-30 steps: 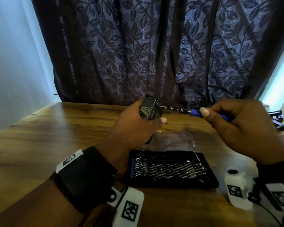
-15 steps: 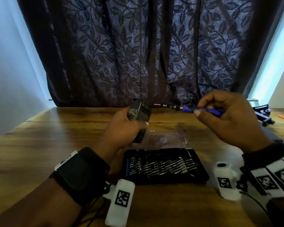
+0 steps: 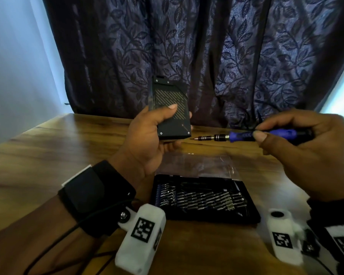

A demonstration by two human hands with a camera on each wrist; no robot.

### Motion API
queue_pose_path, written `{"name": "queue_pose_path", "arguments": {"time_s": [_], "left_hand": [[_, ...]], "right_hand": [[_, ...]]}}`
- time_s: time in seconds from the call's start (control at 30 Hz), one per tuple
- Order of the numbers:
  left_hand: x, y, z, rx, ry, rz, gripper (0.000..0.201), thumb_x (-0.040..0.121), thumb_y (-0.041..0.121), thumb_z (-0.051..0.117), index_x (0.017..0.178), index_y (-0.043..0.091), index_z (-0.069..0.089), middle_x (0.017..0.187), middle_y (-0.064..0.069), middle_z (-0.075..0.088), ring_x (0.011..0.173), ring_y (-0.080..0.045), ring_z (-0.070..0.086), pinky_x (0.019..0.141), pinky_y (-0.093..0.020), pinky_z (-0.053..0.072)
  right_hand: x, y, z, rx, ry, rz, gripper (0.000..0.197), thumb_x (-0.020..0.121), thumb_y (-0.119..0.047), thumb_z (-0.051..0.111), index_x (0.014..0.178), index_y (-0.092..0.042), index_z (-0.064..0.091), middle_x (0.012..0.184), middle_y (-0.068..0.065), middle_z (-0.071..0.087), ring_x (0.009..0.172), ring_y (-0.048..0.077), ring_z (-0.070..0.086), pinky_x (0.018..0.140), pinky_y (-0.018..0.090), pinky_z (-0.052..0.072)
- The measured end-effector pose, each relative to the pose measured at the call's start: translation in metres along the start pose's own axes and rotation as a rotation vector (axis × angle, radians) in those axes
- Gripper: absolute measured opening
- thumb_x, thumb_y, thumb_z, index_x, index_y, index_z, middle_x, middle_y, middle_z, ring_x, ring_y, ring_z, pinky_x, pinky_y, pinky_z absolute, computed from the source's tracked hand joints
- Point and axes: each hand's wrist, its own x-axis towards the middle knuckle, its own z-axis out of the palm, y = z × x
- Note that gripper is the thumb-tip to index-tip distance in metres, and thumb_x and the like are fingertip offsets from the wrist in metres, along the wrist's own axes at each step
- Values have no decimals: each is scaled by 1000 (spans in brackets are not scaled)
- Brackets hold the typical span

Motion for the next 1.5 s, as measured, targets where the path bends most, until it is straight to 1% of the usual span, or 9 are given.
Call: {"name": "queue_pose_path", "arguments": {"time_s": [0.27,0.37,0.47,0.63,0.9,0.97,1.07,1.23,1.5], "left_hand": [[-2,-2,-3,-13,-97,114,18,98,16,51,111,14,64,109,-16,76,86,-31,74,50,-25,52],[-1,-2,-4,-17,-102,127,27,88,21,55,113,13,63,109,-16,76,85,-31,75,49,-25,52],[-1,-3,-5,-14,-115,131,24,94,19,53,115,13,62,109,-16,76,85,-31,75,50,-25,52],[-3,-4,-4,-4,-126,147,26,93,23,53,114,12,63,109,-16,76,85,-31,75,50,-26,51],[-3,-4,-3,13,-109,155,26,98,28,52,115,11,63,108,-16,76,85,-31,75,50,-26,51],[-3,-5,-3,18,-105,154,35,100,32,52,123,7,60,109,-16,76,85,-31,74,50,-27,50],[-3,-5,-2,21,-93,149,51,100,40,51,134,1,55,111,-17,76,86,-31,73,50,-26,50],[-3,-4,-2,26,-72,143,43,103,41,47,126,8,60,111,-17,76,85,-31,74,51,-26,48],[-2,-7,-4,47,-85,154,55,102,43,49,136,0,54,112,-18,75,85,-31,74,51,-26,49]], "right_hand": [[-5,-11,2,37,46,-23,6,83,-39,72,85,-33,71,72,-13,70,62,14,65,61,22,50],[-5,-12,1,48,71,-37,15,85,-53,73,86,-38,72,72,-14,70,65,18,66,64,30,51],[-5,-13,1,51,70,-45,18,86,-61,69,86,-43,72,73,-13,70,65,20,66,62,37,52],[-6,-11,1,1,63,-65,7,86,-39,71,88,-32,70,74,-6,69,62,20,64,59,36,50],[-6,-14,1,-16,18,-93,4,88,-29,70,88,-32,67,81,-20,70,65,0,63,63,7,42],[-6,-12,1,-19,21,-97,7,87,-26,72,87,-31,68,77,-25,69,64,-1,62,63,6,42],[-6,-11,0,-4,31,-101,1,87,-30,69,87,-30,68,79,-17,69,63,2,63,62,9,43],[-6,-10,-1,-8,26,-97,2,88,-32,68,88,-31,68,79,-14,69,62,4,62,60,12,45],[-6,-8,1,16,35,-91,3,88,-32,68,88,-29,69,79,-11,69,63,7,63,61,15,46]]}}
